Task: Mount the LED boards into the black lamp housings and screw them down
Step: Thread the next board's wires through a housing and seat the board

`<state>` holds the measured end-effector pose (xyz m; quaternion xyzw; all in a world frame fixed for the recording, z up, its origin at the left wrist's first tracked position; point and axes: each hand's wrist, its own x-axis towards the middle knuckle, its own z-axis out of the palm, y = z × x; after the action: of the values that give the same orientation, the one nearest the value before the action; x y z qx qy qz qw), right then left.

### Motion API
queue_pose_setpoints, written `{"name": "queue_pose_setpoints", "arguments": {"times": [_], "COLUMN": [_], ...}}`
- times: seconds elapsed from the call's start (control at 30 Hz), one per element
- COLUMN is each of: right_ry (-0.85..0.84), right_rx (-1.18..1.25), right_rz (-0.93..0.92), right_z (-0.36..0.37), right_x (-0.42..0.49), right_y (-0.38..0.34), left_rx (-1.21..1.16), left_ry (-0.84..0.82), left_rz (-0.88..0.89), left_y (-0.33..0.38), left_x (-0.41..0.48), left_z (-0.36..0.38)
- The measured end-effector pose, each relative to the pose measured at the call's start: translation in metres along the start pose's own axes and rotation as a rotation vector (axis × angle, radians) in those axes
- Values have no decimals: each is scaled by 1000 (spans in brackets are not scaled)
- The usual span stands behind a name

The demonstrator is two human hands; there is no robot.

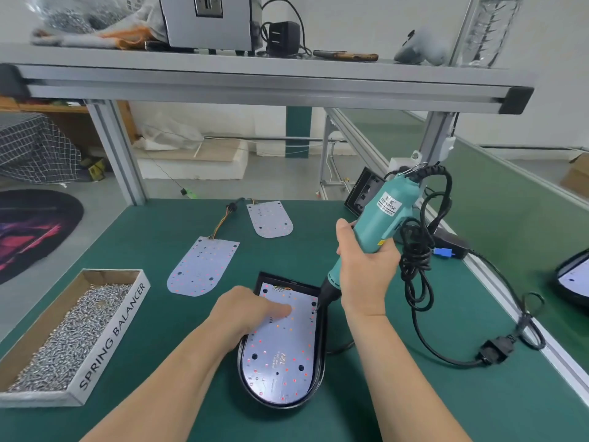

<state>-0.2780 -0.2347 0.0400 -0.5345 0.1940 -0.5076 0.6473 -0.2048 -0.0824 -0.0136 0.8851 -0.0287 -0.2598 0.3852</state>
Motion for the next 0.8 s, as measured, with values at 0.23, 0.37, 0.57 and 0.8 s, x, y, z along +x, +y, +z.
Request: {"name": "queue_pose_setpoints", "arguments": {"times": [0.23,0.37,0.57,0.8], "right_ry": [-15,-10,-41,-43], "right_rx": [-3,12,-5,-21], "right_rz": [-2,-3,-36,-30], "right_z": [0,1,4,5], "right_x": [1,1,1,-1], "right_y": [6,8,9,8], "left_rx": [5,14,24,27], "left_ry": [-14,-12,-5,-5], "left_rz": [-10,-11,-8,-8], "left_y": [0,0,0,0], "left_x": [1,1,0,1], "left_z": [-1,-1,0,0]}}
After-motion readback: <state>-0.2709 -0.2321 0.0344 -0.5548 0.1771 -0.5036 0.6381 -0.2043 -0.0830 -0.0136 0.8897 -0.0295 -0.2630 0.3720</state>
